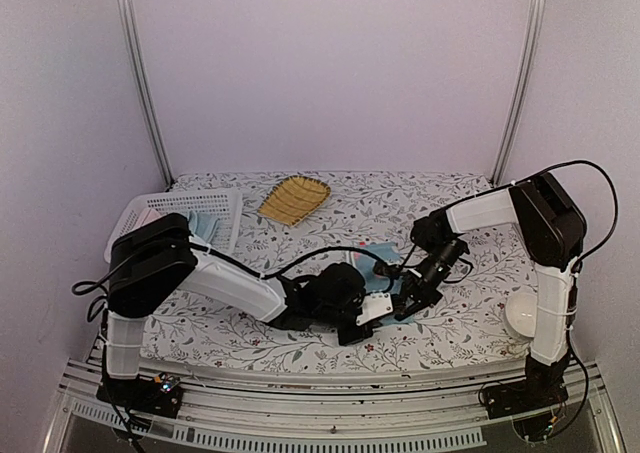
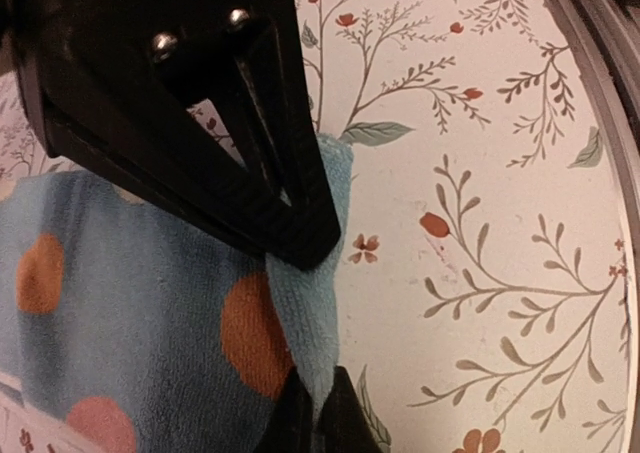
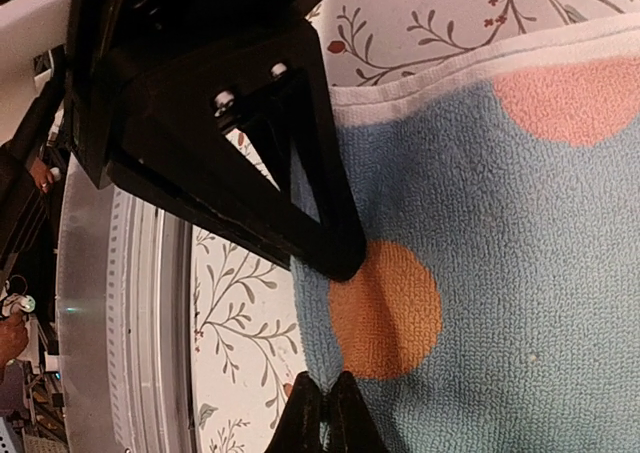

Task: Roll the towels
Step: Roll the towel at the center of the board.

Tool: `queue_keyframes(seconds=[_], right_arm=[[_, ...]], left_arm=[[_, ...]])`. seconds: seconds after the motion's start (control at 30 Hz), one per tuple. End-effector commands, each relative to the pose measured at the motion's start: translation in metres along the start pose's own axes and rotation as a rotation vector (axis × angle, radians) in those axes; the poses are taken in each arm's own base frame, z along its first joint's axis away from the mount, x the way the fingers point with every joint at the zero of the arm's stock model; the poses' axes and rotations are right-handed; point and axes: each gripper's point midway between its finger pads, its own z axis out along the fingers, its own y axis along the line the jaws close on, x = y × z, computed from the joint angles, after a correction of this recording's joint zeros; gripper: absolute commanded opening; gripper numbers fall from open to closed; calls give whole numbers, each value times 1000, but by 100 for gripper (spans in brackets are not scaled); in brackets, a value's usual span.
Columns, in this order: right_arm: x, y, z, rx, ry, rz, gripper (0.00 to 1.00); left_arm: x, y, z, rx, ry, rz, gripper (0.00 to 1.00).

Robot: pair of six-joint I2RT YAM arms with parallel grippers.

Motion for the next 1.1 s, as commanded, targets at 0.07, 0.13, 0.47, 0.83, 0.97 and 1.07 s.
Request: queue_keyframes(seconds=[0.07,0.13,0.47,0.83,0.97,1.07], right_arm=[[10,19,-1,-111,-11,69,4],[17,20,2,-132,6,95,4],[30,-6,15,-120,47,220,4],[8,-3,-29,-29,-56,183,37],[-9,3,-83,64,-173,148,40],[-21,21,-102,138,-227,64,40]], left_arm=[[1,-21,-19,246,23,-155,0],[3,-22,-22,308,29,-225,0],[26,-27,-10,492,79,-446,0],[39,-20,-5,554,107,-626,0],[42,-16,-2,554,146,-699,0],[53,-16,4,582,210,-797,0]])
